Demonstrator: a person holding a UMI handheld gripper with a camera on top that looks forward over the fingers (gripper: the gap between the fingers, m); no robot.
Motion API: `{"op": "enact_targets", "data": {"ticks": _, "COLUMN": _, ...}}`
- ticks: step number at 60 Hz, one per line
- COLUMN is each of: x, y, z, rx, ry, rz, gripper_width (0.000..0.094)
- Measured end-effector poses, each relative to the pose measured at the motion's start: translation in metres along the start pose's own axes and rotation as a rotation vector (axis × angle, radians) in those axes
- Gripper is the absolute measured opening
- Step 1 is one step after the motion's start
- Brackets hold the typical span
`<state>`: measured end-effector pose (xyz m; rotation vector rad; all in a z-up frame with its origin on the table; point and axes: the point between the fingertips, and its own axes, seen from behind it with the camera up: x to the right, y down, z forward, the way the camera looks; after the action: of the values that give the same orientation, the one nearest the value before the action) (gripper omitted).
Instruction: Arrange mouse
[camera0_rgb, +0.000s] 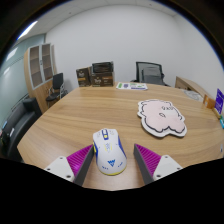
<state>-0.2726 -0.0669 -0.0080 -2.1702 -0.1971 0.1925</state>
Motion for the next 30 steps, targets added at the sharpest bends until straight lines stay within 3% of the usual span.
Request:
{"op": "enact_targets", "data": {"ticks": 5, "x": 0.005, "y": -0.010, "z": 0.014, "rx": 0.000, "ry": 0.018, "rz": 0.012, "gripper_width": 0.0772}}
{"op": "enact_targets", "data": {"ticks": 7, "x": 0.007, "y": -0.012, "z": 0.019, "rx": -0.002, "ry": 0.024, "rz": 0.014, "gripper_width": 0.0688}}
{"op": "enact_targets", "data": {"ticks": 9, "x": 0.007, "y": -0.013, "z": 0.021, "rx": -0.008, "ry": 0.032, "rz": 0.016, "gripper_width": 0.0547}}
{"op": "enact_targets", "data": {"ticks": 10, "x": 0.010, "y": -0.014, "z": 0.022, "rx": -0.010, "ry": 0.044, "rz": 0.018, "gripper_width": 0.0530}}
{"op": "enact_targets", "data": {"ticks": 21, "x": 0.008, "y": -0.012, "z": 0.024, "rx": -0.090, "ry": 0.059, "rz": 0.041, "gripper_width": 0.0381}}
{"op": "enact_targets", "data": {"ticks": 27, "x": 0.008, "y": -0.018, "z": 0.018, "rx": -0.147, "ry": 0.083, "rz": 0.089, "gripper_width": 0.0373}}
{"op": "enact_targets", "data": {"ticks": 30, "x": 0.011, "y": -0.039, "z": 0.014, "rx": -0.123, "ry": 0.098, "rz": 0.098, "gripper_width": 0.0375}}
